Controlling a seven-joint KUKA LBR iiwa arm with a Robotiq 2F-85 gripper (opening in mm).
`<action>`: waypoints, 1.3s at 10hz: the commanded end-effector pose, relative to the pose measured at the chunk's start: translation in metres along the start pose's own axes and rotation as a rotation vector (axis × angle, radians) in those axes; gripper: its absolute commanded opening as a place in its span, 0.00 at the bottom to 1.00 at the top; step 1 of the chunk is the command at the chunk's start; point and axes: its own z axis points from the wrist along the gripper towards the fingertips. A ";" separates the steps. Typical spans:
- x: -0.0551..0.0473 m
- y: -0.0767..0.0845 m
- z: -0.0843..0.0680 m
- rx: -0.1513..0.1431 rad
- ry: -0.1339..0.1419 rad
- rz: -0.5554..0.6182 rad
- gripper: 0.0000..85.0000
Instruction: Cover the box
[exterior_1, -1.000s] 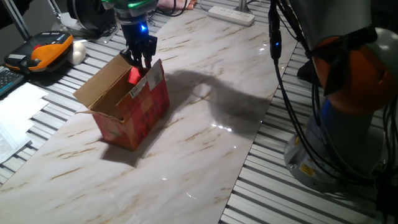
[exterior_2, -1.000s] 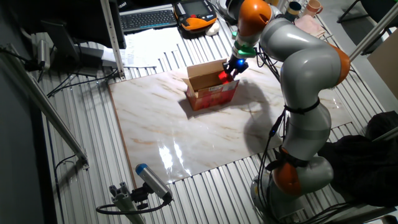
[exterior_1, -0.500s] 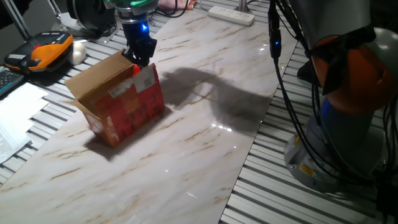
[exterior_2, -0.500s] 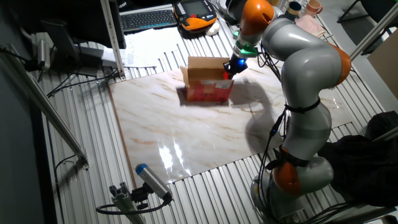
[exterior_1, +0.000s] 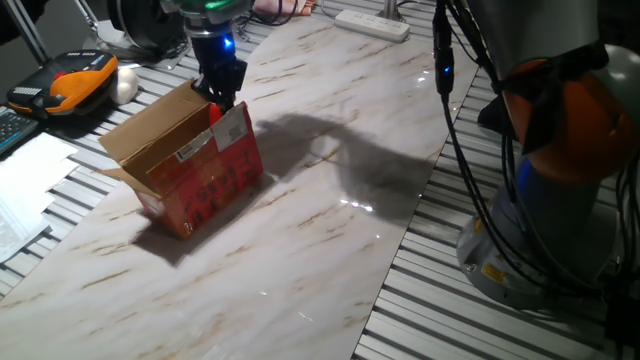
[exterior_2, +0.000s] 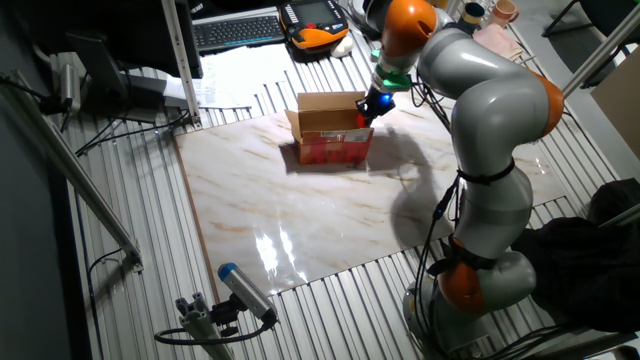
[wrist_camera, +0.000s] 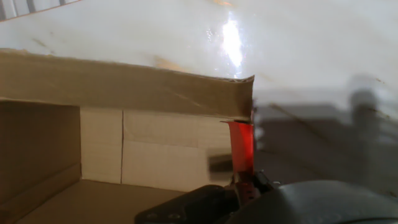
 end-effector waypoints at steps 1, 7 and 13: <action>0.000 0.002 -0.002 0.020 0.007 0.007 0.00; -0.001 0.000 -0.003 0.033 -0.012 0.066 0.60; 0.018 0.029 -0.039 0.012 0.001 0.124 0.60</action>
